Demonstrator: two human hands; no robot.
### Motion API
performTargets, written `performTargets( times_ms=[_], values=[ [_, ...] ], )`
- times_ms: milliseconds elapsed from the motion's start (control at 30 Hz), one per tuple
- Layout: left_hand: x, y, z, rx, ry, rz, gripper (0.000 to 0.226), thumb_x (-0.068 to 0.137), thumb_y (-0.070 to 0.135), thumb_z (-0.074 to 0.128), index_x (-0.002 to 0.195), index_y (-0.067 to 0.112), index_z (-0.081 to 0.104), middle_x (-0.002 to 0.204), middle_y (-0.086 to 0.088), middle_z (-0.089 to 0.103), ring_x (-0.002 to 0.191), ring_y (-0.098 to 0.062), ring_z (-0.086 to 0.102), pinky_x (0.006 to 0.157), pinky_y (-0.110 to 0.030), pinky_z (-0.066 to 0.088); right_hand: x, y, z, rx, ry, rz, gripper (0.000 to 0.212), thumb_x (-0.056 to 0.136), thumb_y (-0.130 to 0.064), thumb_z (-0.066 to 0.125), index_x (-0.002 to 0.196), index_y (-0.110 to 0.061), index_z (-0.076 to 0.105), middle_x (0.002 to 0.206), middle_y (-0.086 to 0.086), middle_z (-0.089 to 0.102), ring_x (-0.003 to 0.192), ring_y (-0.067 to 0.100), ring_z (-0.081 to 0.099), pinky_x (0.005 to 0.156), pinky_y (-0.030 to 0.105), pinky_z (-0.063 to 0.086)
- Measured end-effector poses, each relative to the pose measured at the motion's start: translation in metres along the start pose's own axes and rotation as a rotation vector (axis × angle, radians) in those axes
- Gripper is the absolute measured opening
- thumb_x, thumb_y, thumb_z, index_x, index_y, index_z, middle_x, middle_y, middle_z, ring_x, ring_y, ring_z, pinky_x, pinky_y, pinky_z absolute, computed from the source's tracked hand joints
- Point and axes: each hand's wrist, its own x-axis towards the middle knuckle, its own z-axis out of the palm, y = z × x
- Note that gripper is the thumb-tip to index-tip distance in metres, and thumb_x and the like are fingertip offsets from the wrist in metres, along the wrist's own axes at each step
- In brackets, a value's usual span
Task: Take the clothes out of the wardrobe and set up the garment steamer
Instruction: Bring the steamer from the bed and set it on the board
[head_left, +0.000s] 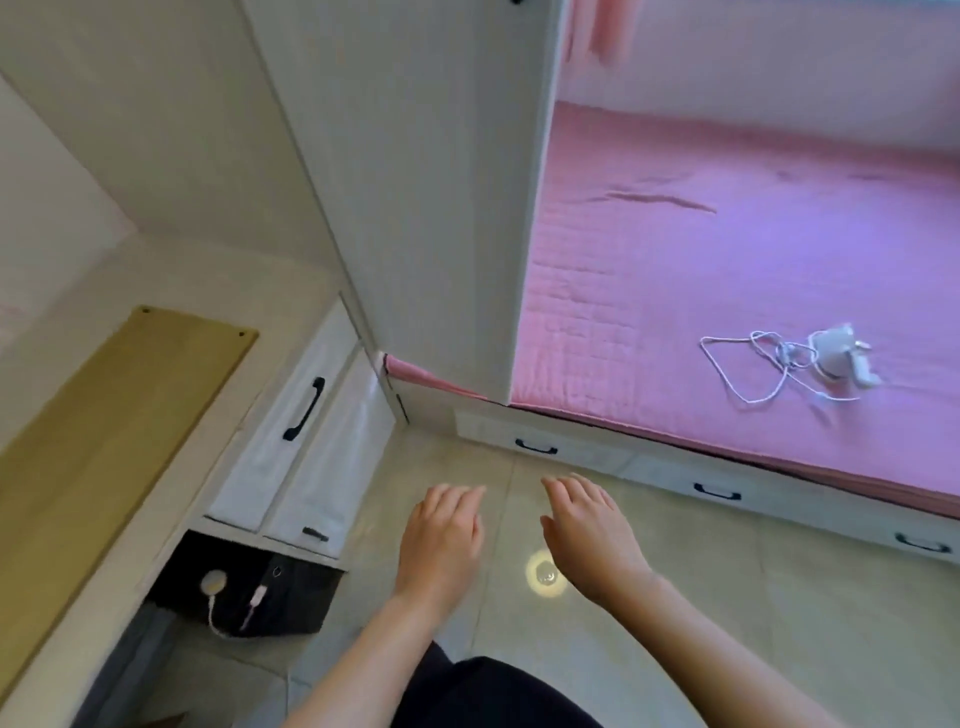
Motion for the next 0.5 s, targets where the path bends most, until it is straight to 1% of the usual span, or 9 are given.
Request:
performTargets(
  times_ms=[200, 267, 400, 500],
  values=[
    [0.031, 0.053, 0.02, -0.029, -0.099, 0.122, 0.039, 0.096, 0.023, 0.047, 0.134, 0.02, 0.053, 0.125, 0.008, 0.058, 0.122, -0.011, 0.046, 0.101, -0.027, 0.042, -0.026, 0.056, 0.0, 0.033, 0.016, 0.176, 0.045, 0.076, -0.023, 0.071, 0.116, -0.006, 0.062, 0.106, 0.01, 0.068, 0.105, 0.031, 0.063, 0.089, 0.043, 0.053],
    [0.043, 0.067, 0.025, -0.022, -0.117, 0.165, 0.038, 0.095, 0.022, 0.048, 0.133, 0.019, 0.054, 0.123, 0.007, 0.059, 0.121, -0.012, 0.048, 0.099, -0.028, 0.042, -0.029, 0.069, 0.001, 0.04, 0.018, 0.217, 0.043, 0.081, -0.025, 0.066, 0.12, -0.007, 0.059, 0.111, 0.01, 0.067, 0.11, 0.031, 0.061, 0.093, 0.043, 0.051],
    [0.067, 0.087, 0.037, -0.007, -0.149, 0.211, 0.035, 0.091, 0.021, 0.053, 0.126, 0.018, 0.06, 0.116, 0.008, 0.063, 0.114, -0.014, 0.052, 0.093, -0.029, 0.046, -0.027, 0.094, 0.0, 0.07, 0.031, 0.29, 0.042, 0.083, -0.025, 0.063, 0.121, -0.007, 0.059, 0.109, 0.009, 0.067, 0.111, 0.029, 0.06, 0.093, 0.043, 0.05],
    [0.091, 0.104, 0.046, 0.002, -0.187, 0.248, 0.037, 0.092, 0.023, 0.052, 0.128, 0.019, 0.059, 0.118, 0.009, 0.062, 0.116, -0.013, 0.05, 0.094, -0.028, 0.042, -0.021, 0.117, -0.003, 0.089, 0.034, 0.345, 0.043, 0.084, -0.024, 0.061, 0.123, -0.006, 0.058, 0.11, 0.01, 0.066, 0.11, 0.03, 0.059, 0.094, 0.042, 0.049]
  ],
)
